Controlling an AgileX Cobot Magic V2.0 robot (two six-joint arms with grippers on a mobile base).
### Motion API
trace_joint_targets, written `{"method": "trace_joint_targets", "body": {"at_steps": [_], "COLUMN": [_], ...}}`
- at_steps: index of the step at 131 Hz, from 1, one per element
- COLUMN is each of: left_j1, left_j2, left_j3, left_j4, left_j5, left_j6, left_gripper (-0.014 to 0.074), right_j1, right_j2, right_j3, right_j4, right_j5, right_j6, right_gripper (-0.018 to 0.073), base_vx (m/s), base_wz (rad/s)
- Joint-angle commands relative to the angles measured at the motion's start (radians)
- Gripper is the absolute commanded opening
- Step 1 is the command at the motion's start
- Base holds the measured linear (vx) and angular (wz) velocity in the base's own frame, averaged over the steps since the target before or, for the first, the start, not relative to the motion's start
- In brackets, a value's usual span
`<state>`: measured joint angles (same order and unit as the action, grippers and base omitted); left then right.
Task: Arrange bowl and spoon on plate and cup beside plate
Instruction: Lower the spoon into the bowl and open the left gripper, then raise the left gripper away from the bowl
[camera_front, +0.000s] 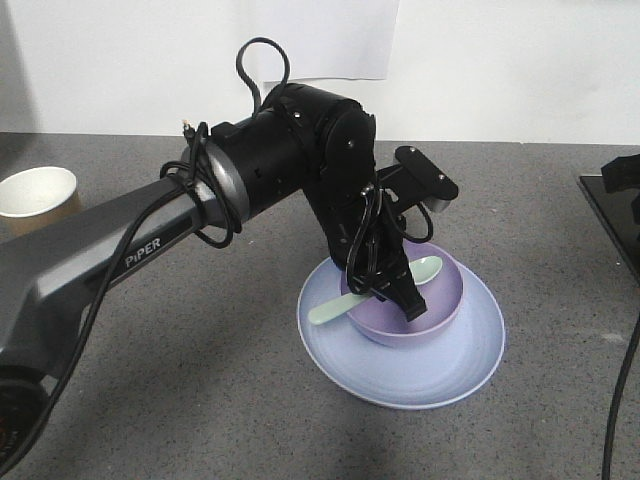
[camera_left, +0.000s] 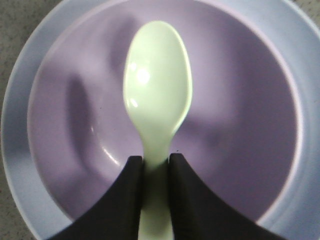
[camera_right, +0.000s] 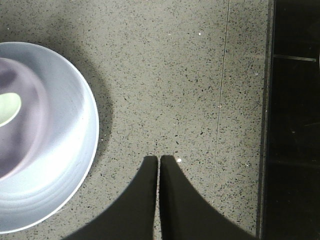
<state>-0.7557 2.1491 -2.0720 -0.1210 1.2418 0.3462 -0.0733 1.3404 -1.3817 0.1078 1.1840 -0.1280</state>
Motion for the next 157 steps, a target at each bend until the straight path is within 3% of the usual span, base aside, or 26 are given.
{"method": "trace_joint_targets", "body": {"at_steps": [1, 55, 102, 123, 157], "left_j1": [-0.007, -0.007, -0.007, -0.007, 0.028], "left_j2": [-0.062, -0.062, -0.062, -0.062, -0.069], "left_j3": [-0.035, -0.035, -0.039, -0.094, -0.229], "left_j4": [-0.003, -0.005, -0.005, -0.006, 0.027], "left_j5": [-0.021, -0.056, -0.062, -0.059, -0.010], "left_j6": [-0.014, -0.050, -0.051, -0.068, -0.204], "left_gripper": [0.0010, 0.0067, 0.0295, 0.0330, 0.0330], "right_j1": [-0.006, -0.006, -0.006, -0.006, -0.006], "right_j2": [-0.030, -0.030, -0.030, -0.030, -0.030], "right_j3": [-0.027, -0.027, -0.027, -0.027, -0.027], "right_j4": [0.003, 0.003, 0.003, 0.003, 0.003], "right_j5": [-0.034, -0.034, -0.034, -0.034, -0.034], "right_j6": [-0.008, -0.008, -0.008, -0.008, -0.008], "right_gripper": [-0.0001, -0.0001, -0.0001, -0.0001, -0.0001], "base_vx": [0.00, 0.00, 0.00, 0.00, 0.00], "base_wz": [0.00, 0.00, 0.00, 0.00, 0.00]}}
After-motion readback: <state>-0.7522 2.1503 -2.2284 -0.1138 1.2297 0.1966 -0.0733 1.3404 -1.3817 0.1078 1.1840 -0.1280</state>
